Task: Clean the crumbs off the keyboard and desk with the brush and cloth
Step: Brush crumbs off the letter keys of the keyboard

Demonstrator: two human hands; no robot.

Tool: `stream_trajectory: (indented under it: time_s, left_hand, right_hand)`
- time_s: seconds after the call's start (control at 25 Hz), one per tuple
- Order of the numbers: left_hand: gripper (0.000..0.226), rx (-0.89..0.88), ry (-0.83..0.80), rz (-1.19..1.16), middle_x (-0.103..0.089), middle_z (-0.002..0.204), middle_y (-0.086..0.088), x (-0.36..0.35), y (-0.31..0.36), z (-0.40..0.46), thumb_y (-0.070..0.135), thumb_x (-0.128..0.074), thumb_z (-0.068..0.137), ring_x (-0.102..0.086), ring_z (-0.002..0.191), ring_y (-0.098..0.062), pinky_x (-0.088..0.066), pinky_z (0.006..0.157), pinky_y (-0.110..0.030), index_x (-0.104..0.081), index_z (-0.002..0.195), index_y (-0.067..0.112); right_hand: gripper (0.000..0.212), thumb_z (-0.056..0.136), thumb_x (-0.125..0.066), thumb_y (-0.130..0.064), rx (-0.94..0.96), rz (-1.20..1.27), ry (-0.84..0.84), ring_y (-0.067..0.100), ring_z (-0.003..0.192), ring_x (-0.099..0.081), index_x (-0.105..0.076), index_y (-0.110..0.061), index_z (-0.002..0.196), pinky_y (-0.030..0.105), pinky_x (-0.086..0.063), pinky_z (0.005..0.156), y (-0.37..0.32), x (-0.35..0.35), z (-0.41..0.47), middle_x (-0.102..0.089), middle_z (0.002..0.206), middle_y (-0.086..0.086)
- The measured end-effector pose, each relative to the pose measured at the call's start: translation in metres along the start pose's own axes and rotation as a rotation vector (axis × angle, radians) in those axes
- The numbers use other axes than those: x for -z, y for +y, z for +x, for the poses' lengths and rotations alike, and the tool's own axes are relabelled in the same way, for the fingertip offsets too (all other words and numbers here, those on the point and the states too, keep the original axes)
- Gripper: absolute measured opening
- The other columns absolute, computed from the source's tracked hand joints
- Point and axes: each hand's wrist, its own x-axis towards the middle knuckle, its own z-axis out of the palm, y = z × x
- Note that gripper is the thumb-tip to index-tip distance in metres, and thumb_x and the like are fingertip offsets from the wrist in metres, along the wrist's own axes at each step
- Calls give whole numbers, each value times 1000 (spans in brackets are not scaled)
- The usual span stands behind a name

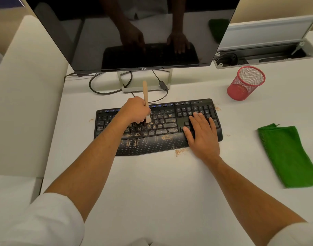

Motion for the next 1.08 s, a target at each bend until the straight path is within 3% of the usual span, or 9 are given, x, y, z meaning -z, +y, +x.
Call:
stream_trajectory:
  time_s: [0.16,0.24,0.4,0.6,0.84,1.0,1.08]
  left_hand:
    - [26,-107,246,79,-59,73,-5,-6,-1,3,22,-49,100,-55,63,-21,-40,53,-31,-63,89,3]
    - [26,-97,187,121,-62,75,-8,-7,-1,4,21,-49,99,-56,64,-23,-39,53,-30,-64,88,3]
    - [16,-15,-54,81,-68,76,-11,1,4,8,16,-56,93,-65,61,-23,-58,64,-37,-65,88,3]
    - [26,-91,252,46,-65,78,-9,-6,1,9,22,-51,98,-62,72,-28,-55,66,-40,-63,83,5]
    - [15,44,-109,43,-71,75,-15,2,4,12,14,-57,93,-68,59,-26,-60,64,-35,-63,89,0]
    - [23,-93,229,0,-61,73,-3,-4,6,13,23,-51,100,-58,61,-19,-48,56,-33,-63,89,6]
    - [26,-104,277,24,-61,76,-5,-11,2,14,24,-49,100,-56,64,-19,-47,58,-33,-62,87,6]
  right_hand:
    - [60,103,-32,-53,-6,-2,-10,19,148,-31,-51,-13,144,43,-10,126,0,1,0,-46,153,5]
    - [60,103,-32,-52,-4,3,-11,19,148,-31,-51,-13,144,44,-11,125,0,1,0,-46,153,5]
    - [60,103,-32,-52,-6,6,-8,19,148,-31,-51,-13,144,43,-10,125,0,1,0,-46,153,5]
    - [60,103,-32,-52,-8,10,-12,18,148,-31,-51,-13,144,42,-8,126,0,1,1,-46,153,5]
    - [59,103,-34,-52,-9,6,-5,19,148,-32,-51,-13,144,42,-9,125,0,0,0,-46,153,5]
    - [60,103,-32,-52,-9,-2,-10,19,148,-32,-51,-13,144,42,-9,125,-1,1,1,-46,153,5]
    - [60,103,-32,-52,-9,-3,-17,19,148,-31,-50,-13,144,41,-8,126,0,1,1,-46,154,5]
